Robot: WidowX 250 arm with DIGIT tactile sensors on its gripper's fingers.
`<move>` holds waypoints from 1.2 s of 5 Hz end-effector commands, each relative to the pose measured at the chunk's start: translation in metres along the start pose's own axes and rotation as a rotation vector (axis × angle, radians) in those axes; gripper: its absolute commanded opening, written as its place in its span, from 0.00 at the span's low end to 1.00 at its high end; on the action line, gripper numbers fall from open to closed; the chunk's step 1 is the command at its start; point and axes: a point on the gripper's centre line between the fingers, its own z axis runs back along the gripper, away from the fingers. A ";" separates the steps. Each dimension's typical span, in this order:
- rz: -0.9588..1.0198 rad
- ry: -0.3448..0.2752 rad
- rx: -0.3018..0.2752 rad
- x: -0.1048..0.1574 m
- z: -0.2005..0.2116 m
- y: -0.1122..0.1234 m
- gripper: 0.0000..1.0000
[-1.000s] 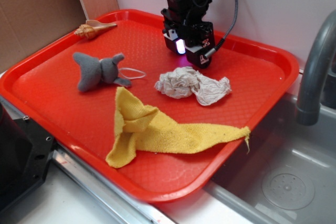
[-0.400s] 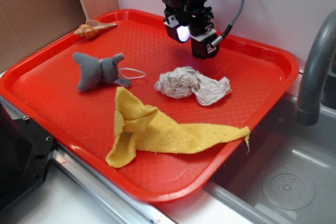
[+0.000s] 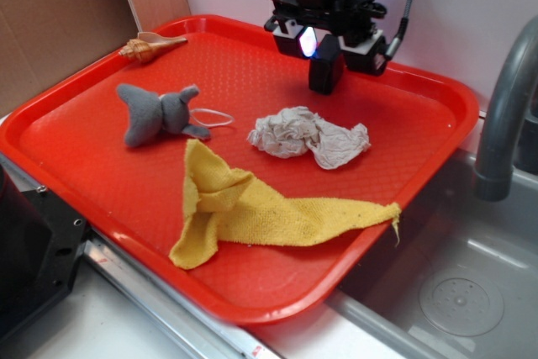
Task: Grab the black box.
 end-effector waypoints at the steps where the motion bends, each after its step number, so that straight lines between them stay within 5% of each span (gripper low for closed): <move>1: 0.075 -0.064 -0.009 0.021 0.009 0.016 1.00; 4: 0.060 0.012 0.004 0.013 -0.013 0.035 1.00; 5: 0.060 0.022 0.011 0.011 -0.016 0.035 0.00; 6: -0.020 0.026 -0.001 0.014 -0.013 0.032 0.00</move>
